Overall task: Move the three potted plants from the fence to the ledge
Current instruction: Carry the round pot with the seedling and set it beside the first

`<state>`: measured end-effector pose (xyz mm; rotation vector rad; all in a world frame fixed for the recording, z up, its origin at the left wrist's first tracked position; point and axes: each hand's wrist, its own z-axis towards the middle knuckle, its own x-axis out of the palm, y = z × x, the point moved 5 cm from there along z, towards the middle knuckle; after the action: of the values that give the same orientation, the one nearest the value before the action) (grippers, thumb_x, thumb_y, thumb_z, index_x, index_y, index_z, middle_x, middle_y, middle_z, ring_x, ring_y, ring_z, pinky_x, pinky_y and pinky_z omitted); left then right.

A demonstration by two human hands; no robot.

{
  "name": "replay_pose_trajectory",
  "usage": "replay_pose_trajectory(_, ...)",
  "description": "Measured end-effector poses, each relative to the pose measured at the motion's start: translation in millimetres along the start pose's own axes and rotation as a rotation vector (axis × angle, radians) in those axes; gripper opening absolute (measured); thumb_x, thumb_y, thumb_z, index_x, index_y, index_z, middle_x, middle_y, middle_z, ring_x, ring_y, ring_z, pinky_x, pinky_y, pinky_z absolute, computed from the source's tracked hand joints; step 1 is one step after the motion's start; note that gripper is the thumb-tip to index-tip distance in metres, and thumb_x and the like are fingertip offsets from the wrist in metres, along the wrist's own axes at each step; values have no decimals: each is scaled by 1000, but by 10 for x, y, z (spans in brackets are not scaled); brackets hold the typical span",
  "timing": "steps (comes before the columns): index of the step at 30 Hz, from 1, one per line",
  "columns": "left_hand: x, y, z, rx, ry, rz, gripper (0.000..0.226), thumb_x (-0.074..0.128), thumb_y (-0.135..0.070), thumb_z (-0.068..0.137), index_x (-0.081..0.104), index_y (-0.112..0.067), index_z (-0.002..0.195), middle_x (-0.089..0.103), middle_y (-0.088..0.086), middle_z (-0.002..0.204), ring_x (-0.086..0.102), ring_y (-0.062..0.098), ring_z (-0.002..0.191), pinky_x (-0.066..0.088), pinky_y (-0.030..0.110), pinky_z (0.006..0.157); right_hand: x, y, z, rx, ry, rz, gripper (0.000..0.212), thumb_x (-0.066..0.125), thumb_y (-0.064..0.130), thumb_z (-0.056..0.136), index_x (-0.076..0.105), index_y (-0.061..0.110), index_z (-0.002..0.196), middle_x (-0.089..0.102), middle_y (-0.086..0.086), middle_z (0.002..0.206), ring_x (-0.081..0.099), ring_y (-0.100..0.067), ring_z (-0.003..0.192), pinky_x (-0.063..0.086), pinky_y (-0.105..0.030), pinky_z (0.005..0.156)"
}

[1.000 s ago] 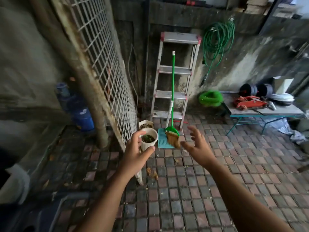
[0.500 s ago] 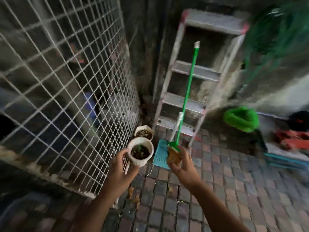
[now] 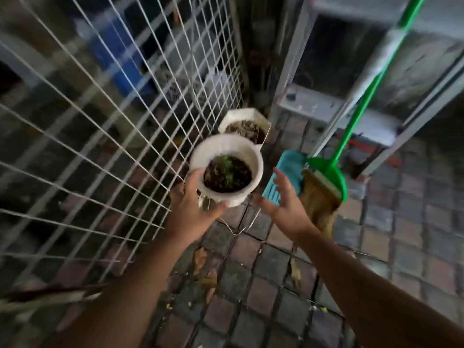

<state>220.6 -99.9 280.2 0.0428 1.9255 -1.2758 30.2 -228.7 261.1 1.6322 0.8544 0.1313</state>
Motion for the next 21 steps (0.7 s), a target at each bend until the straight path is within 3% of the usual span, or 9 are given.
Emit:
replay_pose_trajectory(2,447,481,308,62,-35,-17,102,88,-52,74,23,-50,152,27,-2,154,25,15,134,33,35,100,287,-619,398,-17,15,96,93,79,27,93,21,22,165,48,8,148,39,20,129,33,-10,108)
replay_pose_trajectory(4,819,901,513,65,-52,-43,114,84,-71,60,20,-53,153,24,8,161,25,13,135,32,33,106,513,-1207,705,-22,28,229,96,80,13,91,18,15,165,46,25,135,41,40,108,36,6,92)
replay_pose_trajectory(7,1239,1316,630,131,-132,-175,111,77,-83,55,29,-51,150,29,9,161,34,23,149,35,35,115,715,-1781,998,-57,90,342,96,79,2,88,22,26,161,43,12,154,41,27,125,37,-5,101)
replay_pose_trajectory(9,1445,1424,685,298,-197,-289,101,77,-80,66,31,-43,148,32,7,161,36,26,152,36,46,124,815,-1988,1180,-151,171,303,88,79,-3,84,30,29,150,44,22,143,45,32,120,40,-2,99)
replay_pose_trajectory(10,1522,1458,718,362,-237,-339,97,78,-75,71,29,-41,147,30,9,161,36,28,152,36,52,124,863,-2031,1245,-188,197,267,90,80,1,81,30,28,151,44,22,146,44,27,128,41,-7,107)
replay_pose_trajectory(12,1627,1525,785,434,-313,-426,99,83,-64,76,24,-34,149,24,17,164,34,35,154,38,59,122,950,-2031,1335,-271,208,262,99,78,8,78,24,17,160,41,2,160,39,-3,150,35,-34,126)
replay_pose_trajectory(14,1692,1556,862,506,-356,-485,102,86,-54,80,19,-22,150,19,23,164,31,38,155,39,61,121,971,-2036,1413,-349,182,306,100,75,7,78,19,9,161,35,-12,165,36,-24,154,29,-48,129)
replay_pose_trajectory(18,1693,1590,947,592,-391,-497,99,84,-48,85,16,-16,150,17,29,164,30,42,155,34,63,123,1019,-2157,1561,-371,158,377,92,78,15,76,24,17,151,36,-7,157,40,-19,146,31,-41,128)
replay_pose_trajectory(21,1563,1627,965,609,-324,-482,108,84,-52,82,13,-15,155,19,19,166,33,28,155,36,52,126,1064,-2102,1698,-357,181,449,108,79,34,67,21,18,158,30,-17,166,36,-33,152,33,-48,127)
